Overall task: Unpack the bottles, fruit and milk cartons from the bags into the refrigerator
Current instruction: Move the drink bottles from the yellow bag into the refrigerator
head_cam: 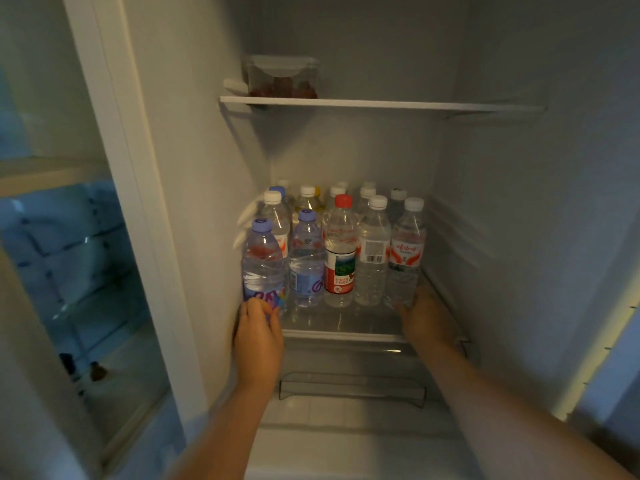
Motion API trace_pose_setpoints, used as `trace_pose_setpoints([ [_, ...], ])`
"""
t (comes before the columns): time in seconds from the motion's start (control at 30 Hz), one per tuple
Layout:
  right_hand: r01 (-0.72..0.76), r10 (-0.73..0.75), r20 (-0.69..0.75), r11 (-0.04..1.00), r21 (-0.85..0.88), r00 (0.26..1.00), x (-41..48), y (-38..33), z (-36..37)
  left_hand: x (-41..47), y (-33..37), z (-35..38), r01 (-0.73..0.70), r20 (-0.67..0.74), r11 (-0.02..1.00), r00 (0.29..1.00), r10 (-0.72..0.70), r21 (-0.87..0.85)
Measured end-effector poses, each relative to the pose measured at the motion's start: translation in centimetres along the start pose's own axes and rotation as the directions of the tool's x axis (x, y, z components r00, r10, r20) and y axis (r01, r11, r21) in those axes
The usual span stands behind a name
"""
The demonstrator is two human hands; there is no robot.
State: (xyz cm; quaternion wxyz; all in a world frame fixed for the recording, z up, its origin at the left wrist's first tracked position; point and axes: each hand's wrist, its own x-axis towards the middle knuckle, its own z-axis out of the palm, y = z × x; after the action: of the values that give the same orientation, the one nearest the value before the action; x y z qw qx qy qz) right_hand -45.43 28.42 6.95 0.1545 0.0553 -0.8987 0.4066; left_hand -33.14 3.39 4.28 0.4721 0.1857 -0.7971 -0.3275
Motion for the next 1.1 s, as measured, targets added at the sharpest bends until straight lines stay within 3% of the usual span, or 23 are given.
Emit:
trace_pose_setpoints([
  [0.1,-0.030,0.026,-0.038,0.996,-0.087,0.999,-0.3,-0.1,0.0,-0.5,-0.5,-0.1,0.001,0.051,1.000,0.999,0.000,-0.005],
  [0.2,-0.011,-0.002,-0.176,0.997,-0.073,0.984,-0.8,0.3,0.0,-1.3,-1.4,-0.9,-0.082,0.134,0.996,0.987,0.085,-0.027],
  [0.3,0.166,-0.190,-0.247,0.979,-0.117,0.950,-2.9,0.6,-0.1,-2.7,-2.4,-1.6,-0.279,0.150,0.960,0.950,0.274,0.014],
  [0.37,0.233,-0.308,-0.241,0.927,-0.295,0.920,-5.4,1.2,0.5,-4.2,-2.8,-2.0,-0.364,0.206,0.927,0.917,0.341,0.085],
  [0.47,0.213,-0.310,-0.124,0.845,-0.490,0.943,-10.2,2.7,2.1,-6.9,-3.7,-2.7,-0.376,0.365,0.912,0.882,0.299,0.162],
  [0.57,0.205,-0.242,-0.007,0.836,-0.509,0.970,-13.9,4.1,3.2,-10.2,-5.0,-3.3,-0.400,0.563,0.872,0.805,0.188,0.281],
  [0.7,0.120,-0.076,0.106,0.848,-0.517,0.991,-17.1,3.1,2.6,-14.2,-6.2,-4.6,-0.380,0.758,0.857,0.652,-0.018,0.347],
  [0.83,0.110,0.089,0.341,0.847,-0.521,0.936,-22.2,2.4,1.7,-16.8,-6.3,-7.5,-0.372,0.793,0.863,0.607,-0.053,0.342],
  [1.1,0.107,0.111,0.478,0.908,-0.406,0.871,-32.6,2.3,1.2,-21.1,-5.4,-13.9,-0.373,0.805,0.866,0.590,-0.054,0.332],
])
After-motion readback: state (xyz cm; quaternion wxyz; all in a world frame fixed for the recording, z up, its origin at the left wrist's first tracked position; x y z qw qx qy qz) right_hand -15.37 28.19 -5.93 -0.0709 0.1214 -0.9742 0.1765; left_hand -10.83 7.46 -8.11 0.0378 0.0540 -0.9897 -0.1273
